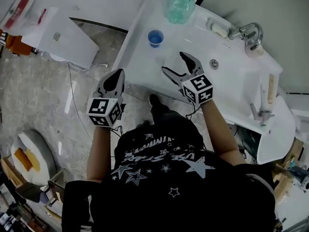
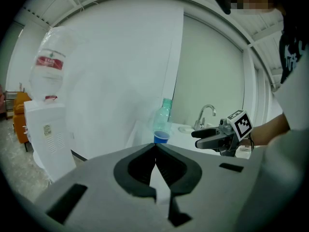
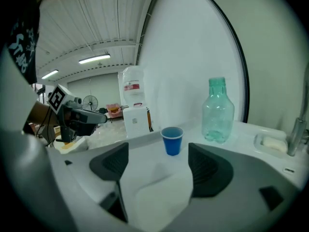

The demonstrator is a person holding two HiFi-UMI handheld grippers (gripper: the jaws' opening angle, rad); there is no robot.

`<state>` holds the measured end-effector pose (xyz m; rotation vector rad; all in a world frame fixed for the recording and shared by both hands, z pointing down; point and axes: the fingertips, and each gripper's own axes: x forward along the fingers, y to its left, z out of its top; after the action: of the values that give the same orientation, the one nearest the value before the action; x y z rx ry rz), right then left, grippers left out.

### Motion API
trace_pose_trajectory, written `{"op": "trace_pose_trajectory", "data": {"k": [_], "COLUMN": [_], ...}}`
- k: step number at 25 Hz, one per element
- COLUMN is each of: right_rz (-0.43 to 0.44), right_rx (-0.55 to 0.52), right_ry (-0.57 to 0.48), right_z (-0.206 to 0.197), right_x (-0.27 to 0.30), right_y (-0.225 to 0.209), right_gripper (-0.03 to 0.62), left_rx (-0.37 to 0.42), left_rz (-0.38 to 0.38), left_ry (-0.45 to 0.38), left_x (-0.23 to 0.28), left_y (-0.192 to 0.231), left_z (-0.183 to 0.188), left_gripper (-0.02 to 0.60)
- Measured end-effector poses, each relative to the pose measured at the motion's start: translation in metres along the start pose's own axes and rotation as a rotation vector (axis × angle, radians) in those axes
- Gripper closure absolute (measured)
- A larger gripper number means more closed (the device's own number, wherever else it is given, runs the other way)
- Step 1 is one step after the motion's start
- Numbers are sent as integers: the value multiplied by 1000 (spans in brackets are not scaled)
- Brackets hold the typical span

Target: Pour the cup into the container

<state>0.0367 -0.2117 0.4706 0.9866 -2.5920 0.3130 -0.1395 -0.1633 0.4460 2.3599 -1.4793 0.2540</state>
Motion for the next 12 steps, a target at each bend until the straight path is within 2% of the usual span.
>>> {"op": "trace_pose_trajectory", "data": {"k": [4,12], "right_rz": [41,112], "right_rx": [-26,-98], "right_ry": [13,70], "right_z": [5,-9], "right_x": [26,70], "right_y": [-17,-35], "right_gripper": [206,204], "left_rx": [-7,-24], "left_rz": [35,115], "left_ry": [11,22], "left_x": [14,26], "left_y": [6,20], "left_z": [8,10], "left_gripper": [572,572]}}
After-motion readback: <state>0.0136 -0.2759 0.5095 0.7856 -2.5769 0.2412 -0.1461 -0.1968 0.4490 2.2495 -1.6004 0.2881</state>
